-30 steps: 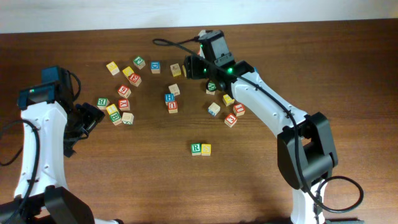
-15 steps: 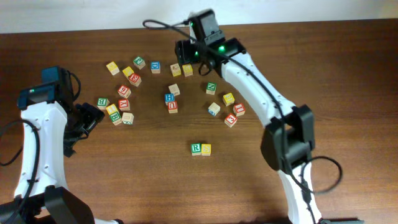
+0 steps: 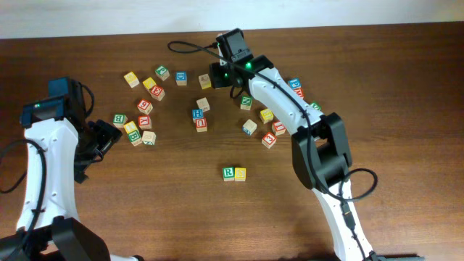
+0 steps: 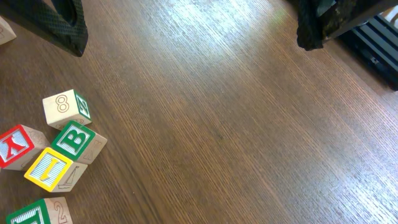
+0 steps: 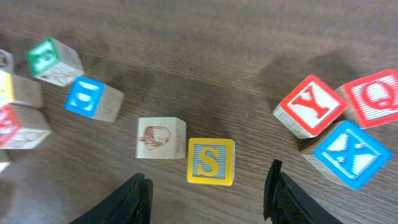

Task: Spell out RSS
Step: 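Move the right gripper to the second yellow-bordered S block at back, then grasp the second S block with the right gripper and lift it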

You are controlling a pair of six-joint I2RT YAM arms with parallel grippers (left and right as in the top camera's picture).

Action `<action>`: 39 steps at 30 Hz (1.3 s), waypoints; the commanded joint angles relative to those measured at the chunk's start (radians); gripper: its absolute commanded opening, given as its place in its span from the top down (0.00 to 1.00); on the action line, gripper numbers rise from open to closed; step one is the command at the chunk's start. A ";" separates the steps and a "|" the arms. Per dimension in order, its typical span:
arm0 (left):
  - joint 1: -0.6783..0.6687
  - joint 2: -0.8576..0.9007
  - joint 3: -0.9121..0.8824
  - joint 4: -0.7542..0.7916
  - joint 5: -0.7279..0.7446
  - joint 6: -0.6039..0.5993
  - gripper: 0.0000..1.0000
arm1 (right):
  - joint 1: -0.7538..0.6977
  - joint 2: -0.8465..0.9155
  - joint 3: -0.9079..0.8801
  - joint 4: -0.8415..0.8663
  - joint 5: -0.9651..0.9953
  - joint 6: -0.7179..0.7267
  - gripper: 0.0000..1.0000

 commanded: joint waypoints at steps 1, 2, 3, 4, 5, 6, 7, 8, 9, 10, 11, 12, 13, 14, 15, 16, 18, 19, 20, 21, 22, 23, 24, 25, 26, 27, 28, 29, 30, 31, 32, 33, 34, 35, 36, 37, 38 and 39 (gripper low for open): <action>0.003 0.005 -0.005 0.001 -0.004 0.008 0.01 | 0.006 0.054 0.014 0.024 0.011 -0.002 0.49; 0.003 0.005 -0.005 0.002 -0.004 0.008 0.01 | 0.006 0.060 0.014 0.031 0.012 -0.002 0.49; 0.003 0.005 -0.005 0.001 -0.004 0.008 0.01 | 0.006 0.065 0.014 0.039 0.012 -0.003 0.49; 0.003 0.005 -0.005 0.001 -0.004 0.008 0.01 | 0.006 0.070 0.014 0.047 0.012 -0.002 0.49; 0.003 0.005 -0.005 0.002 -0.004 0.008 0.01 | 0.006 0.074 0.014 0.054 0.012 -0.003 0.49; 0.003 0.005 -0.005 0.001 -0.004 0.008 0.01 | 0.006 0.075 0.014 0.058 0.012 -0.002 0.49; 0.003 0.005 -0.005 0.001 -0.004 0.008 0.01 | 0.006 0.079 0.014 0.065 0.012 -0.002 0.49; 0.003 0.005 -0.005 0.001 -0.004 0.008 0.01 | 0.006 0.079 0.014 0.070 0.012 -0.002 0.49; 0.003 0.005 -0.005 0.002 -0.004 0.008 0.01 | 0.006 0.083 0.014 0.074 0.012 -0.003 0.49; 0.003 0.005 -0.005 0.001 -0.004 0.008 0.01 | 0.006 0.087 0.014 0.077 0.012 -0.002 0.49; 0.003 0.005 -0.005 0.001 -0.004 0.008 0.01 | 0.006 0.092 0.014 0.080 0.012 -0.002 0.49; 0.003 0.005 -0.005 0.002 -0.004 0.008 0.01 | 0.006 0.099 0.014 0.080 0.012 -0.002 0.49; 0.003 0.005 -0.005 0.002 -0.004 0.008 0.01 | 0.006 0.107 0.014 0.080 0.011 -0.002 0.49; 0.003 0.005 -0.005 0.001 -0.004 0.008 0.01 | 0.006 0.118 0.014 0.077 0.013 -0.002 0.49; 0.003 0.005 -0.005 0.001 -0.004 0.008 0.01 | 0.006 0.124 0.014 0.077 0.015 -0.002 0.50; 0.003 0.005 -0.005 0.001 -0.004 0.008 0.01 | 0.006 0.134 0.014 0.078 0.016 -0.002 0.50; 0.003 0.005 -0.005 0.001 -0.004 0.008 0.01 | 0.006 0.140 0.014 0.080 0.018 -0.003 0.53; 0.003 0.005 -0.005 0.002 -0.004 0.008 0.01 | 0.006 0.140 0.014 0.081 0.037 -0.002 0.55; 0.003 0.005 -0.005 0.002 -0.004 0.008 0.01 | 0.006 0.140 0.014 0.084 0.046 -0.003 0.55; 0.003 0.005 -0.005 0.001 -0.004 0.008 0.01 | 0.006 0.140 0.014 0.088 0.051 -0.003 0.55; 0.003 0.005 -0.005 0.002 -0.004 0.008 0.01 | 0.006 0.140 0.014 0.090 0.051 -0.003 0.55; 0.003 0.005 -0.005 0.002 -0.004 0.008 0.01 | 0.006 0.140 0.014 0.092 0.050 -0.003 0.55; 0.003 0.005 -0.005 0.001 -0.005 0.008 0.01 | 0.006 0.140 0.014 0.092 0.051 -0.003 0.56; 0.003 0.005 -0.005 0.001 -0.004 0.008 0.01 | 0.005 0.140 0.014 0.095 0.053 -0.003 0.57; 0.003 0.005 -0.005 0.002 -0.004 0.008 0.01 | 0.005 0.140 0.014 0.100 0.054 -0.003 0.57; 0.003 0.005 -0.005 0.001 -0.004 0.008 0.01 | 0.005 0.140 0.014 0.107 0.055 -0.003 0.57; 0.003 0.005 -0.005 0.002 -0.004 0.008 0.01 | 0.005 0.140 0.014 0.111 0.055 -0.003 0.58; 0.003 0.005 -0.005 0.001 -0.004 0.008 0.01 | 0.005 0.140 0.014 0.114 0.057 -0.002 0.59; 0.003 0.005 -0.005 0.001 -0.004 0.008 0.01 | 0.005 0.140 0.014 0.114 0.057 -0.002 0.61; 0.003 0.005 -0.005 0.002 -0.004 0.008 0.01 | 0.006 0.140 0.014 0.114 0.057 -0.003 0.67; 0.003 0.005 -0.005 0.001 -0.004 0.008 0.01 | 0.009 0.140 0.014 0.114 0.057 -0.003 0.68; 0.003 0.005 -0.005 0.001 -0.004 0.008 0.01 | 0.011 0.140 0.014 0.113 0.057 -0.003 0.68; 0.003 0.005 -0.005 0.001 -0.004 0.008 0.01 | 0.013 0.140 0.014 0.114 0.057 -0.003 0.68; 0.003 0.005 -0.005 0.001 -0.004 0.008 0.01 | 0.015 0.140 0.014 0.114 0.057 -0.003 0.68; 0.003 0.005 -0.005 0.001 -0.004 0.008 0.01 | 0.016 0.136 0.015 0.114 0.058 -0.003 0.68; 0.003 0.005 -0.005 0.001 -0.004 0.008 0.01 | 0.016 0.134 0.016 0.115 0.058 -0.003 0.68; 0.003 0.005 -0.005 0.001 -0.004 0.008 0.01 | 0.016 0.133 0.019 0.114 0.058 -0.003 0.68; 0.003 0.005 -0.005 0.001 -0.004 0.008 0.01 | 0.016 0.133 0.019 0.114 0.058 -0.003 0.68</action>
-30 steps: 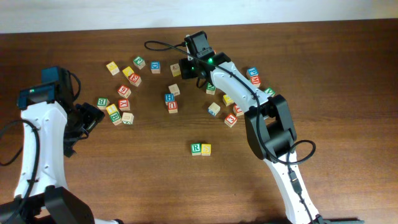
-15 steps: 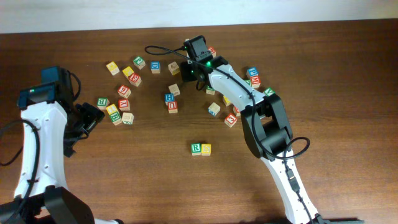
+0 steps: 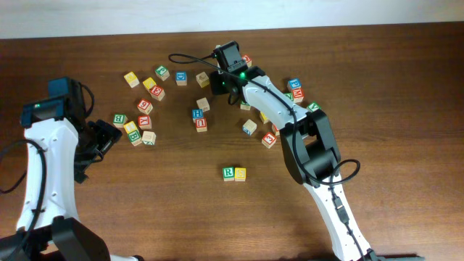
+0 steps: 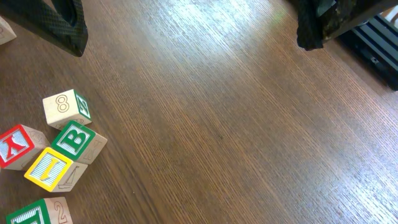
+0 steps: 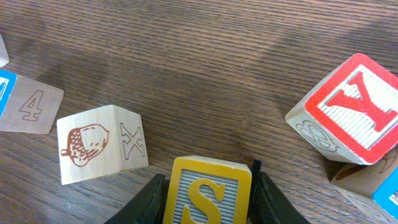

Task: Spell out RSS
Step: 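Grasp the second S block with the right gripper and lift it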

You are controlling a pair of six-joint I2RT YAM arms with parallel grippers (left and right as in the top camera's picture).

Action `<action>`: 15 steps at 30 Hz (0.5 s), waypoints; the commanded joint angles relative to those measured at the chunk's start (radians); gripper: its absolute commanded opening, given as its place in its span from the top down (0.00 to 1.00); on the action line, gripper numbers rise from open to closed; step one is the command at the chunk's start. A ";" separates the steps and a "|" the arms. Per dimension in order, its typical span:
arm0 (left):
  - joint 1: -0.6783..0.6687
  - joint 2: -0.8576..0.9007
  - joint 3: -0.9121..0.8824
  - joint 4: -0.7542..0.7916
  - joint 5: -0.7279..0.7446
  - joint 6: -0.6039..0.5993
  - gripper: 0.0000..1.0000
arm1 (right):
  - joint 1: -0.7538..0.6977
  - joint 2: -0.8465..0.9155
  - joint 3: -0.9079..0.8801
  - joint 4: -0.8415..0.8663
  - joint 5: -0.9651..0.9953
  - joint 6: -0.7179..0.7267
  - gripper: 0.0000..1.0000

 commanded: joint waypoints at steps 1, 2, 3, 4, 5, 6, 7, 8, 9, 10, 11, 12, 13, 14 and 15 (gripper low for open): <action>0.003 0.005 -0.005 0.001 -0.004 0.008 0.01 | 0.010 0.018 0.016 0.002 0.015 0.000 0.68; 0.003 0.005 -0.005 0.001 -0.005 0.008 0.01 | 0.010 0.017 0.018 0.000 0.015 0.000 0.68; 0.003 0.005 -0.005 0.001 -0.005 0.008 0.01 | 0.010 0.012 0.019 -0.006 0.015 0.000 0.69; 0.003 0.005 -0.005 0.001 -0.004 0.008 0.01 | 0.010 0.002 0.019 -0.013 0.015 0.000 0.69; 0.003 0.005 -0.005 0.001 -0.004 0.008 0.01 | 0.010 -0.006 0.019 -0.017 0.015 0.000 0.70; 0.003 0.005 -0.005 0.001 -0.004 0.008 0.01 | 0.010 -0.019 0.019 -0.021 0.015 0.000 0.70; 0.003 0.005 -0.005 0.001 -0.004 0.008 0.01 | 0.010 -0.033 0.019 -0.027 0.015 0.000 0.70; 0.003 0.005 -0.005 0.001 -0.004 0.008 0.01 | 0.010 -0.050 0.019 -0.034 0.015 0.000 0.70; 0.003 0.005 -0.005 0.001 -0.004 0.008 0.01 | 0.010 -0.068 0.019 -0.044 0.015 0.000 0.70; 0.003 0.005 -0.005 0.001 -0.004 0.008 0.01 | 0.010 -0.088 0.019 -0.058 0.015 0.000 0.71; 0.003 0.005 -0.005 0.001 -0.004 0.008 0.01 | 0.010 -0.114 0.019 -0.077 0.015 0.000 0.71; 0.003 0.005 -0.005 0.001 -0.004 0.008 0.01 | 0.010 -0.148 0.019 -0.103 0.015 0.000 0.71; 0.003 0.005 -0.005 0.001 -0.004 0.008 0.01 | 0.010 -0.175 0.019 -0.123 0.016 0.000 0.71; 0.003 0.005 -0.005 0.001 -0.004 0.008 0.01 | 0.010 -0.202 0.019 -0.144 0.019 0.000 0.72; 0.003 0.005 -0.005 0.001 -0.004 0.008 0.01 | 0.010 -0.226 0.019 -0.162 0.023 0.000 0.71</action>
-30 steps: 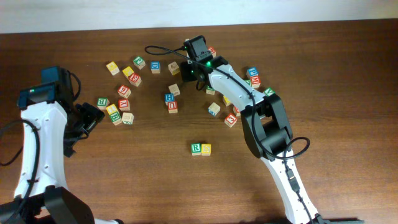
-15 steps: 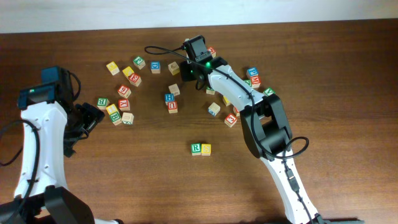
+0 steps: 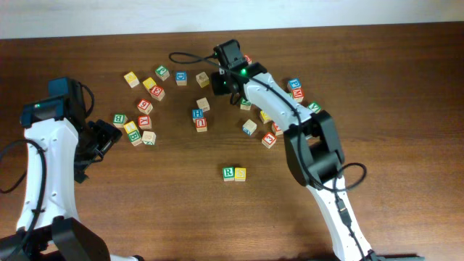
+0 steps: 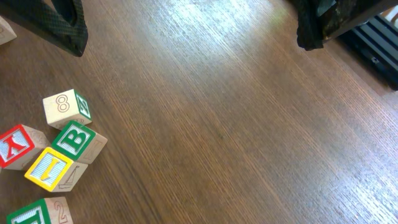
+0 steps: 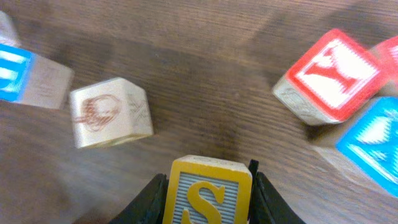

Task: Spell out RSS
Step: 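Grasp the second S block with the right gripper and lift it, then lower the S block right of the first S and open the gripper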

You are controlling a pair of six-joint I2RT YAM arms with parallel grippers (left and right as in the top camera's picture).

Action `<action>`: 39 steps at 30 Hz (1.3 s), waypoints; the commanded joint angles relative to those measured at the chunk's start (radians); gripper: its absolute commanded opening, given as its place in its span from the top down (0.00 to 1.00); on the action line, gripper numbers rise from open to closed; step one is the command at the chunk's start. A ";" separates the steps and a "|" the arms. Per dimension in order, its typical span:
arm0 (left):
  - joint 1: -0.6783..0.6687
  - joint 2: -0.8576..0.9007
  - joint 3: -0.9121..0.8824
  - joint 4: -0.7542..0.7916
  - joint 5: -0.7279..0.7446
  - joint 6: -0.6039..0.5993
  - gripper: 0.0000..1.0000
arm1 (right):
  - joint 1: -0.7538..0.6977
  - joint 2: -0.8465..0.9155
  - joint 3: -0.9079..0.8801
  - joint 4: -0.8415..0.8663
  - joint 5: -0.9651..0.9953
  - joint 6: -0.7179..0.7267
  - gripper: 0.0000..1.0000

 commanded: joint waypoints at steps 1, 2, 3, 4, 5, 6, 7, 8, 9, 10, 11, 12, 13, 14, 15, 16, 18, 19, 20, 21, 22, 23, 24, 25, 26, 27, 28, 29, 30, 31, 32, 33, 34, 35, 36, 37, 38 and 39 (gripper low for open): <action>0.003 0.005 -0.005 0.002 -0.004 0.008 0.01 | 0.008 -0.185 0.016 -0.054 0.019 0.000 0.72; 0.003 0.005 -0.005 0.001 -0.004 0.008 0.01 | 0.008 -0.225 0.016 -0.089 0.024 0.000 0.71; 0.003 0.005 -0.005 0.002 -0.004 0.008 0.01 | 0.007 -0.269 0.016 -0.130 0.029 0.000 0.72; 0.003 0.005 -0.005 0.001 -0.004 0.008 0.01 | 0.006 -0.304 0.016 -0.170 0.029 0.000 0.72; 0.003 0.005 -0.005 0.001 -0.004 0.008 0.01 | 0.003 -0.352 0.016 -0.226 0.029 0.000 0.71; 0.003 0.005 -0.005 0.002 -0.004 0.008 0.01 | 0.002 -0.391 0.016 -0.274 0.029 0.000 0.72; 0.003 0.005 -0.005 0.001 -0.004 0.008 0.01 | -0.002 -0.449 0.016 -0.346 0.032 0.000 0.73; 0.003 0.005 -0.005 0.002 -0.004 0.008 0.01 | -0.007 -0.505 0.016 -0.412 0.032 0.000 0.73; 0.003 0.005 -0.005 0.001 -0.004 0.008 0.01 | -0.011 -0.544 0.016 -0.460 0.032 0.000 0.73; 0.003 0.005 -0.005 0.001 -0.004 0.008 0.01 | -0.014 -0.581 0.016 -0.504 0.032 0.000 0.73; 0.003 0.005 -0.005 0.001 -0.004 0.008 0.01 | -0.018 -0.624 0.016 -0.560 0.032 0.000 0.73; 0.003 0.005 -0.005 0.001 -0.004 0.008 0.01 | -0.020 -0.660 0.016 -0.615 0.032 0.000 0.73; 0.003 0.005 -0.005 0.001 -0.004 0.008 0.01 | -0.020 -0.686 0.016 -0.662 0.032 0.000 0.73; 0.003 0.005 -0.005 0.001 -0.004 0.008 0.01 | -0.019 -0.707 0.016 -0.710 0.032 0.001 0.73; 0.003 0.005 -0.005 0.002 -0.004 0.008 0.01 | -0.019 -0.722 0.016 -0.758 0.032 0.000 0.73; 0.003 0.005 -0.005 0.002 -0.004 0.008 0.01 | -0.017 -0.732 0.016 -0.809 0.032 0.000 0.74; 0.003 0.005 -0.005 0.002 -0.004 0.008 0.01 | -0.017 -0.734 0.011 -0.940 0.032 0.005 0.79; 0.003 0.005 -0.005 0.002 -0.004 0.008 0.01 | -0.017 -0.732 -0.001 -0.966 0.032 0.008 0.79; 0.003 0.005 -0.005 0.001 -0.004 0.008 0.01 | -0.017 -0.732 -0.019 -0.981 0.031 0.008 0.79; 0.003 0.005 -0.005 0.002 -0.004 0.008 0.01 | -0.017 -0.732 -0.053 -0.985 0.031 0.008 0.79; 0.003 0.005 -0.005 0.001 -0.004 0.008 0.01 | -0.017 -0.731 -0.094 -0.979 0.031 0.011 0.79; 0.003 0.005 -0.005 0.001 -0.004 0.008 0.01 | -0.017 -0.731 -0.127 -0.967 0.031 0.021 0.79; 0.003 0.005 -0.005 0.001 -0.004 0.008 0.01 | -0.017 -0.731 -0.167 -0.949 0.031 0.034 0.79; 0.003 0.005 -0.005 0.001 -0.004 0.008 0.01 | -0.017 -0.731 -0.238 -0.910 0.022 0.035 0.79; 0.003 0.005 -0.005 0.002 -0.004 0.008 0.01 | -0.017 -0.731 -0.297 -0.869 0.010 0.035 0.79; 0.003 0.005 -0.005 0.001 -0.004 0.008 0.01 | -0.017 -0.731 -0.344 -0.836 -0.001 0.035 0.79; 0.003 0.005 -0.005 0.002 -0.004 0.008 0.01 | -0.017 -0.731 -0.392 -0.800 -0.013 0.035 0.79; 0.003 0.005 -0.005 0.002 -0.004 0.008 0.01 | -0.017 -0.731 -0.447 -0.757 -0.030 0.037 0.79; 0.003 0.005 -0.005 0.001 -0.004 0.008 0.01 | -0.017 -0.731 -0.513 -0.705 -0.047 0.058 0.79; 0.003 0.005 -0.005 0.002 -0.004 0.008 0.01 | -0.017 -0.731 -0.576 -0.658 -0.060 0.078 0.79; 0.003 0.005 -0.005 0.001 -0.004 0.008 0.01 | -0.017 -0.731 -0.632 -0.613 -0.074 0.092 0.79; 0.003 0.005 -0.005 0.001 -0.004 0.008 0.01 | -0.017 -0.731 -0.686 -0.567 -0.092 0.099 0.79; 0.003 0.005 -0.005 0.001 -0.004 0.008 0.01 | -0.017 -0.731 -0.732 -0.521 -0.115 0.099 0.79; 0.003 0.005 -0.005 0.002 -0.004 0.008 0.01 | -0.017 -0.731 -0.776 -0.478 -0.134 0.112 0.79; 0.003 0.005 -0.005 0.002 -0.004 0.008 0.01 | -0.017 -0.731 -0.809 -0.445 -0.142 0.127 0.79; 0.003 0.005 -0.005 0.002 -0.004 0.008 0.01 | -0.016 -0.731 -0.848 -0.403 -0.148 0.148 0.78; 0.003 0.005 -0.005 0.002 -0.005 0.008 0.01 | -0.016 -0.731 -0.875 -0.374 -0.150 0.161 0.78; 0.003 0.005 -0.005 0.002 -0.004 0.008 0.01 | -0.015 -0.731 -0.901 -0.349 -0.150 0.172 0.78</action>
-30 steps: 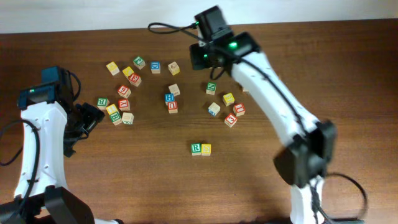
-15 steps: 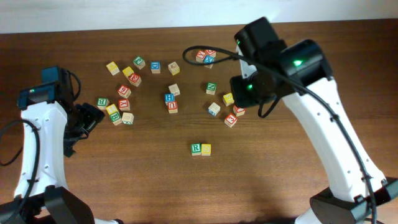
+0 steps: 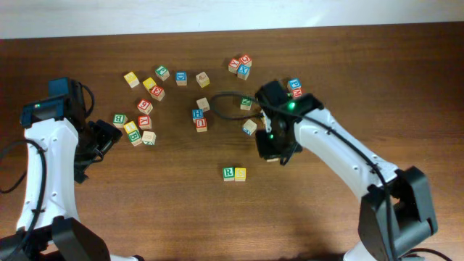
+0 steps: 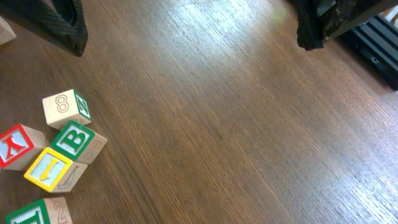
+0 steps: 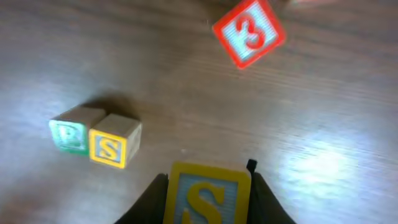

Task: Spell out RSS
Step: 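Lower the S block right of the first S and open the gripper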

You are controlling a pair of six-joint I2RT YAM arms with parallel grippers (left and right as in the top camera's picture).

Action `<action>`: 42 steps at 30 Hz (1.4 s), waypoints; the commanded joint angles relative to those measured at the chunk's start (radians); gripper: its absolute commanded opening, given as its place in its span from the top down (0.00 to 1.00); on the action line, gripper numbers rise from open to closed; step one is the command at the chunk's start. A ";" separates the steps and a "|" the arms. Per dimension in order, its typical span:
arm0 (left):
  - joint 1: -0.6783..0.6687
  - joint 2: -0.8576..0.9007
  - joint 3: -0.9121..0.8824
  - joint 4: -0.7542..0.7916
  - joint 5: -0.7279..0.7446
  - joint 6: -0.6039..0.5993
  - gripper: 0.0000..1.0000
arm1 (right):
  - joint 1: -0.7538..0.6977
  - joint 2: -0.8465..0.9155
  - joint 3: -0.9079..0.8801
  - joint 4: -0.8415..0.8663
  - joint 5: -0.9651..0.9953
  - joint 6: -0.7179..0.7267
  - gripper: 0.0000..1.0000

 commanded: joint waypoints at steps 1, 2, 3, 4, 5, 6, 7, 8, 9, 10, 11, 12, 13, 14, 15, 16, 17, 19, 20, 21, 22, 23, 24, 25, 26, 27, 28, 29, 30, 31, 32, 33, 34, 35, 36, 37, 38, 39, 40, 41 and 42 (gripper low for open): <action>0.003 0.005 -0.003 0.001 -0.005 0.008 0.01 | -0.001 -0.006 -0.097 0.084 -0.045 0.074 0.78; 0.003 0.005 -0.003 0.001 -0.005 0.008 0.00 | -0.001 -0.006 -0.117 0.108 -0.045 0.084 0.78; 0.003 0.005 -0.003 0.001 -0.005 0.008 0.01 | 0.000 -0.006 -0.138 0.138 -0.052 0.084 0.78; 0.003 0.005 -0.003 0.001 -0.005 0.008 0.01 | 0.004 -0.006 -0.156 0.167 -0.060 0.084 0.78; 0.003 0.005 -0.003 0.001 -0.005 0.008 0.01 | 0.009 -0.006 -0.167 0.190 -0.068 0.085 0.78; 0.003 0.005 -0.003 0.001 -0.005 0.008 0.01 | 0.018 -0.006 -0.178 0.214 -0.074 0.089 0.78; 0.003 0.005 -0.003 0.001 -0.005 0.008 0.01 | 0.026 -0.006 -0.186 0.230 -0.072 0.102 0.78; 0.003 0.005 -0.003 0.001 -0.005 0.008 0.01 | 0.037 -0.006 -0.192 0.247 -0.070 0.113 0.78; 0.003 0.005 -0.003 0.001 -0.005 0.008 0.01 | 0.053 -0.006 -0.201 0.266 -0.061 0.122 0.78; 0.003 0.005 -0.004 0.001 -0.005 0.008 0.01 | 0.062 -0.006 -0.204 0.270 -0.047 0.137 0.78; 0.003 0.005 -0.003 0.001 -0.005 0.008 0.01 | 0.076 -0.006 -0.207 0.271 -0.014 0.169 0.78; 0.003 0.005 -0.003 0.001 -0.005 0.008 0.01 | 0.090 -0.006 -0.208 0.274 0.017 0.192 0.78; 0.003 0.005 -0.004 0.001 -0.005 0.008 0.01 | 0.098 -0.006 -0.208 0.279 0.025 0.193 0.78; 0.003 0.005 -0.003 0.001 -0.005 0.008 0.01 | 0.110 -0.006 -0.208 0.290 0.026 0.196 0.78; 0.003 0.005 -0.003 0.001 -0.005 0.008 0.01 | 0.116 -0.005 -0.208 0.292 0.034 0.211 0.78; 0.003 0.005 -0.003 0.001 -0.005 0.008 0.01 | 0.122 -0.005 -0.208 0.290 0.050 0.230 0.78; 0.003 0.005 -0.003 0.001 -0.005 0.008 0.01 | 0.126 -0.005 -0.209 0.288 0.069 0.249 0.78; 0.003 0.005 -0.003 0.001 -0.005 0.008 0.01 | 0.135 -0.002 -0.219 0.302 0.097 0.266 0.78; 0.003 0.005 -0.003 0.001 -0.005 0.008 0.01 | 0.140 0.003 -0.225 0.316 0.100 0.267 0.78; 0.003 0.005 -0.004 0.001 -0.005 0.008 0.01 | 0.143 0.008 -0.235 0.333 0.100 0.267 0.78; 0.003 0.005 -0.003 0.001 -0.005 0.008 0.01 | 0.143 0.011 -0.244 0.346 0.100 0.267 0.78; 0.003 0.005 -0.003 0.001 -0.005 0.008 0.01 | 0.143 0.011 -0.253 0.357 0.098 0.267 0.78; 0.003 0.005 -0.003 0.001 -0.005 0.008 0.01 | 0.143 0.011 -0.263 0.370 0.095 0.267 0.78; 0.003 0.005 -0.003 0.001 -0.005 0.008 0.01 | 0.143 0.011 -0.273 0.384 0.084 0.267 0.78; 0.003 0.005 -0.003 0.001 -0.005 0.008 0.01 | 0.144 0.011 -0.278 0.387 0.080 0.267 0.78; 0.003 0.005 -0.003 0.001 -0.005 0.008 0.01 | 0.144 0.011 -0.281 0.386 0.080 0.267 0.78; 0.003 0.005 -0.003 0.001 -0.005 0.008 0.01 | 0.143 0.012 -0.285 0.386 0.080 0.267 0.78; 0.003 0.005 -0.003 0.001 -0.005 0.008 0.01 | 0.144 0.012 -0.286 0.386 0.079 0.267 0.78; 0.003 0.005 -0.003 0.001 -0.005 0.008 0.01 | 0.147 0.012 -0.286 0.386 0.077 0.267 0.78; 0.003 0.005 -0.003 0.001 -0.005 0.008 0.01 | 0.153 0.012 -0.286 0.386 0.077 0.267 0.78; 0.003 0.005 -0.003 0.001 -0.005 0.008 0.01 | 0.161 0.012 -0.286 0.386 0.077 0.267 0.77; 0.003 0.005 -0.003 0.001 -0.005 0.008 0.01 | 0.170 0.012 -0.286 0.386 0.077 0.267 0.73; 0.003 0.005 -0.003 0.001 -0.005 0.008 0.01 | 0.180 0.012 -0.286 0.386 0.078 0.267 0.68; 0.003 0.005 -0.003 0.001 -0.005 0.008 0.01 | 0.184 0.012 -0.286 0.386 0.077 0.267 0.67; 0.003 0.005 -0.003 0.001 -0.005 0.008 0.01 | 0.187 0.012 -0.286 0.386 0.077 0.267 0.67; 0.003 0.005 -0.004 0.001 -0.005 0.008 0.01 | 0.187 0.012 -0.286 0.386 0.077 0.267 0.66; 0.003 0.005 -0.003 0.001 -0.005 0.008 0.01 | 0.187 0.012 -0.286 0.386 0.078 0.267 0.66; 0.003 0.005 -0.003 0.001 -0.005 0.008 0.01 | 0.187 0.012 -0.286 0.385 0.077 0.267 0.67; 0.003 0.005 -0.003 0.001 -0.005 0.008 0.01 | 0.187 0.012 -0.286 0.385 0.078 0.267 0.66; 0.003 0.005 -0.003 0.001 -0.005 0.008 0.01 | 0.187 0.012 -0.286 0.385 0.077 0.267 0.66; 0.003 0.005 -0.003 0.001 -0.005 0.008 0.01 | 0.187 0.012 -0.286 0.385 0.078 0.267 0.67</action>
